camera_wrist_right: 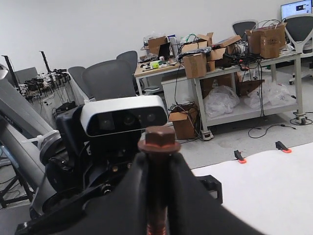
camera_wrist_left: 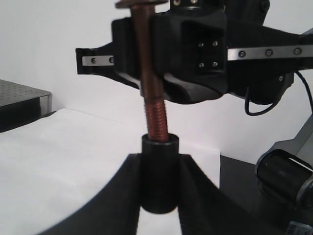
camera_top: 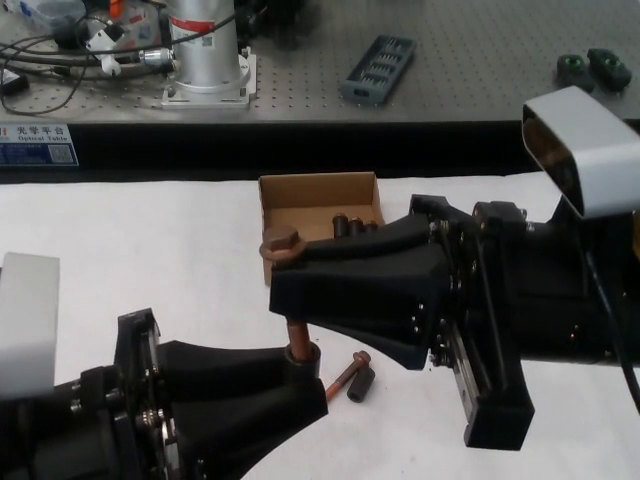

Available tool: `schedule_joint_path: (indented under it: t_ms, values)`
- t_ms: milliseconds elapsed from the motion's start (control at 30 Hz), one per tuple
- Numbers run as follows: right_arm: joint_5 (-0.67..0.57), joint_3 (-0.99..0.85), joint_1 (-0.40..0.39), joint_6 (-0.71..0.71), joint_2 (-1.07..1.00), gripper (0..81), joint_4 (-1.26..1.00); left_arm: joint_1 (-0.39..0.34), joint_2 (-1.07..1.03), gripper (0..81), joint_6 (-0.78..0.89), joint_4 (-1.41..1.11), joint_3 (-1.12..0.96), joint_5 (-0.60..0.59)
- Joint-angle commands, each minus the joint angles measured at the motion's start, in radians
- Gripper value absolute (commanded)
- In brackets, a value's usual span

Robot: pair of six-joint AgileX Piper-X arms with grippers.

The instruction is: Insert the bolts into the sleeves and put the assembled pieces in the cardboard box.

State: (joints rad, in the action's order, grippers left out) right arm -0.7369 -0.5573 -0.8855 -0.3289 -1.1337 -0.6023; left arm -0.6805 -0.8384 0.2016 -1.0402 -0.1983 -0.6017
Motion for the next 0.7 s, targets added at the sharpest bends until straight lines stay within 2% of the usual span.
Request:
schedule_joint_path:
  t_ms: [0, 333, 533, 600, 667]
  values:
    - [0.005, -0.008, -0.001, 0.013, -0.002, 3.7, -0.011, 0.002, 0.009, 0.6, 0.008, -0.074, -0.003, -0.017]
    - [0.055, -0.008, -0.001, 0.016, -0.002, 2.6, 0.068, 0.002, 0.009, 0.6, 0.008, -0.17, -0.003, 0.048]
    - [0.075, -0.008, -0.001, 0.001, -0.002, 33.8, 0.076, 0.002, 0.009, 0.6, 0.008, -0.172, -0.003, 0.075]
    - [0.083, -0.008, -0.001, -0.015, -0.002, 37.0, 0.074, 0.002, 0.009, 0.6, 0.008, -0.172, -0.003, 0.081]
    - [0.084, -0.008, -0.001, -0.015, 0.0, 36.1, 0.071, 0.002, 0.009, 0.6, 0.008, -0.172, -0.005, 0.121]
